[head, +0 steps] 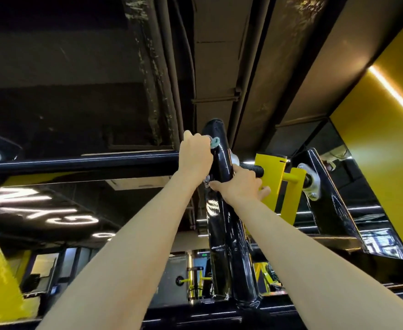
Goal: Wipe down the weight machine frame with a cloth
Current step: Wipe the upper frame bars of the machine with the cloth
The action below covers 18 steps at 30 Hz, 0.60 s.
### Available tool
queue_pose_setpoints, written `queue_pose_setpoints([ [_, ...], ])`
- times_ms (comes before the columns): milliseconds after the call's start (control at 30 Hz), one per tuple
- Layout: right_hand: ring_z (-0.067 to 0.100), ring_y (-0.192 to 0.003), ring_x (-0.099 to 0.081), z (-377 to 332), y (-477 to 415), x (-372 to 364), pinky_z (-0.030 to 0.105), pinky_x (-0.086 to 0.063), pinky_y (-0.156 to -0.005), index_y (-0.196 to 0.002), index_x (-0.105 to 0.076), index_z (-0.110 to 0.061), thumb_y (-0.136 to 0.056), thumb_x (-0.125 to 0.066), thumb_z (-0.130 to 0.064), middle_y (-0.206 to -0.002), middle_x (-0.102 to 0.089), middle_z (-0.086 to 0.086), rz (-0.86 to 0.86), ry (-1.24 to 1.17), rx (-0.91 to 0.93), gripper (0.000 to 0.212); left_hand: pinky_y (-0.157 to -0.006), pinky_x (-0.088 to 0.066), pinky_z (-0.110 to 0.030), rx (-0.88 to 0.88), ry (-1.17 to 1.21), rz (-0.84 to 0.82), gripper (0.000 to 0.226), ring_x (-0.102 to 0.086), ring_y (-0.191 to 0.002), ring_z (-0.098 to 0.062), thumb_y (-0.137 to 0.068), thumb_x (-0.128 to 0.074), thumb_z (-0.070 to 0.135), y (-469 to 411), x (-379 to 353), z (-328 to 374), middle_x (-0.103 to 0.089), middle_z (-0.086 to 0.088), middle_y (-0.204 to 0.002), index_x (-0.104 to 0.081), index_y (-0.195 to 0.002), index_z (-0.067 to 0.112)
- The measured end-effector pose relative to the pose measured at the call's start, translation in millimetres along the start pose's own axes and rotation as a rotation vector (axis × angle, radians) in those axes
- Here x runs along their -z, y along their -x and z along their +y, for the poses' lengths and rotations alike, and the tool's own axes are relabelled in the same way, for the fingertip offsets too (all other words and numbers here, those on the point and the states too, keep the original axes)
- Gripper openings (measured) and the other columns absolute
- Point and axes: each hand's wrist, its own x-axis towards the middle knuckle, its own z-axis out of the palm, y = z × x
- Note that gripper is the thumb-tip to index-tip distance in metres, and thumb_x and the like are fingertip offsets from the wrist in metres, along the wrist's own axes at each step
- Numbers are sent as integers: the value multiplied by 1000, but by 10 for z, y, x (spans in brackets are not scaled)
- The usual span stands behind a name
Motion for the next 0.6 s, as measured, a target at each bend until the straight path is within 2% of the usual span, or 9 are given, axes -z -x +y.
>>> queue_pose_setpoints([
  [67,30,-129,-38,4,7,1,48,-22,-109,-131,-51,-30,-78,-69,-57,-130,-51,6,-7,16,9,62,-85,-43,-34,-132,-138,51,31,-44,-104,-25,-93,-44,5,144,-1,-199,-57,-9,-113,-57,-121,7],
  [100,31,-129,-38,-1,0,9,48,-22,-109,-132,-50,-29,-78,-68,-58,-130,-51,7,-3,26,20,63,-83,-41,-33,-121,-210,59,29,-43,-103,-24,-93,-46,9,157,18,-377,-57,-7,-113,-57,-120,8],
  [233,31,-132,-37,-11,-10,-26,48,-20,-110,-137,-45,-27,-81,-68,-54,-134,-50,7,16,18,20,67,-82,-43,-34,162,-400,98,25,-43,-100,-26,-92,-49,8,364,113,-961,-59,-10,-109,-57,-116,3],
  [300,31,-130,-38,-25,3,-73,48,-20,-110,-139,-42,-28,-82,-68,-52,-133,-50,8,24,-23,-9,67,-81,-40,-31,168,-421,103,27,-43,-102,-26,-92,-51,10,376,97,-796,-58,-11,-112,-55,-117,2],
  [367,31,-128,-41,-33,-1,-121,48,-21,-109,-136,-46,-30,-80,-69,-52,-129,-52,7,35,-20,-30,64,-80,-37,-28,38,-335,110,27,-44,-101,-23,-93,-52,13,334,20,-505,-57,-8,-113,-54,-119,6],
  [433,30,-125,-43,-36,-23,-114,48,-23,-107,-128,-53,-30,-78,-71,-52,-125,-55,7,43,-1,-43,58,-85,-40,-29,-168,-289,104,34,-46,-100,-21,-92,-53,11,409,-80,-338,-56,-7,-119,-50,-125,7],
  [467,30,-125,-43,-43,-28,-108,47,-24,-106,-127,-53,-29,-77,-71,-53,-125,-55,6,37,5,-46,58,-85,-42,-30,-203,-266,75,39,-46,-99,-21,-90,-54,9,445,-77,-378,-56,-8,-121,-48,-129,6],
  [533,30,-125,-43,-45,-21,-104,47,-25,-106,-130,-51,-30,-78,-70,-53,-126,-55,6,11,3,-29,60,-81,-43,-30,-126,-257,61,42,-46,-95,-22,-88,-54,9,461,-50,-630,-57,-10,-119,-49,-129,5],
  [600,30,-125,-43,-35,4,-94,47,-24,-107,-132,-48,-31,-79,-69,-52,-125,-55,5,6,-18,-13,60,-77,-39,-30,117,-286,70,30,-45,-95,-22,-90,-53,13,374,55,-706,-59,-10,-111,-56,-120,6],
])
